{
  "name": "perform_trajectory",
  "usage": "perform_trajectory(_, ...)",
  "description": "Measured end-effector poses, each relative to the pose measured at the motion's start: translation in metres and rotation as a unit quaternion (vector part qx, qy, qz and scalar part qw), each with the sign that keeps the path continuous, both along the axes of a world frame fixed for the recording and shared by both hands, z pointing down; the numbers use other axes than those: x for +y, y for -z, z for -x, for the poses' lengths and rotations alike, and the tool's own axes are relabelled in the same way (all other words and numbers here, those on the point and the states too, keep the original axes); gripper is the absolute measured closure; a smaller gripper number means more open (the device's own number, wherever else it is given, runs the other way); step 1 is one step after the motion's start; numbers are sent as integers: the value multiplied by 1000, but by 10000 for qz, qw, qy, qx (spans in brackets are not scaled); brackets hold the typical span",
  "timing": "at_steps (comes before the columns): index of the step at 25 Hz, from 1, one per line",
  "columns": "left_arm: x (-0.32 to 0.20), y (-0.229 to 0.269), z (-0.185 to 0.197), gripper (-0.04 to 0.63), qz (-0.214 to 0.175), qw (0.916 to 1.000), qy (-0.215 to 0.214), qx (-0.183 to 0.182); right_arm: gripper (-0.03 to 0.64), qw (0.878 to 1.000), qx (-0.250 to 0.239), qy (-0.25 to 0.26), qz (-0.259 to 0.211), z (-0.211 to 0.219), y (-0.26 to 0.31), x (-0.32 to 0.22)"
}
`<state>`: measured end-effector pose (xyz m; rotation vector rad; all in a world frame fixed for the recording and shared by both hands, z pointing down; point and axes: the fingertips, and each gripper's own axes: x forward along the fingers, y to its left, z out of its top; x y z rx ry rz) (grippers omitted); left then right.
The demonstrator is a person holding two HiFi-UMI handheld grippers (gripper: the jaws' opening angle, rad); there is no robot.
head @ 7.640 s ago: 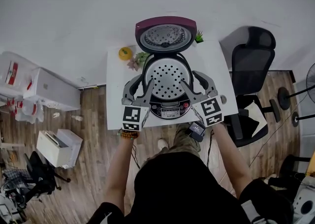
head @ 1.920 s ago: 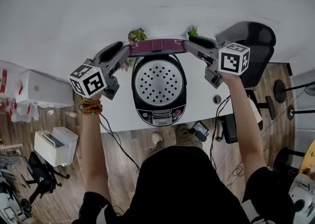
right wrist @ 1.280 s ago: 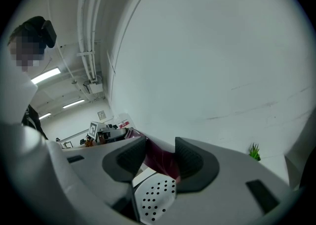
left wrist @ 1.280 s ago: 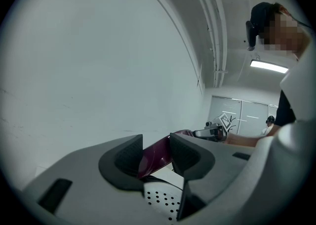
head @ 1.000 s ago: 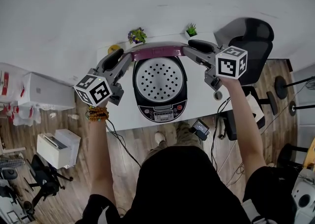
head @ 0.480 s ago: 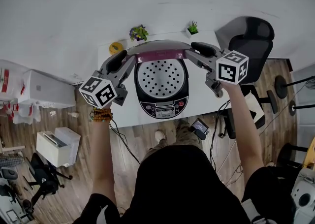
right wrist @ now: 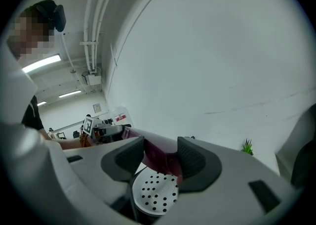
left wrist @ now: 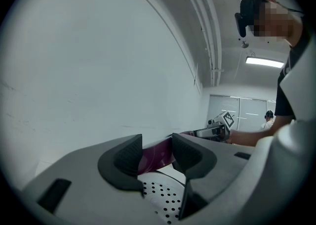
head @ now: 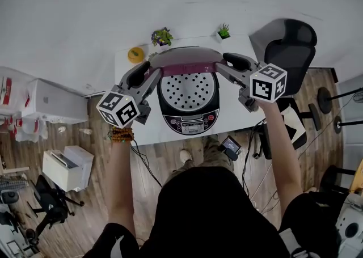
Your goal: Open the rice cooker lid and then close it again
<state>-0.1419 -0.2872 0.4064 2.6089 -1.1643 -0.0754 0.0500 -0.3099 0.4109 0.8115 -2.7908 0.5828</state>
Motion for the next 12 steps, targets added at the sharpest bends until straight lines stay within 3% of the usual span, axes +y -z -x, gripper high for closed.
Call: perform_trajectory(12,33,-26,-7,402,-72,9999,-31,-152,399,9987,425,205,-185,-2,-27,34)
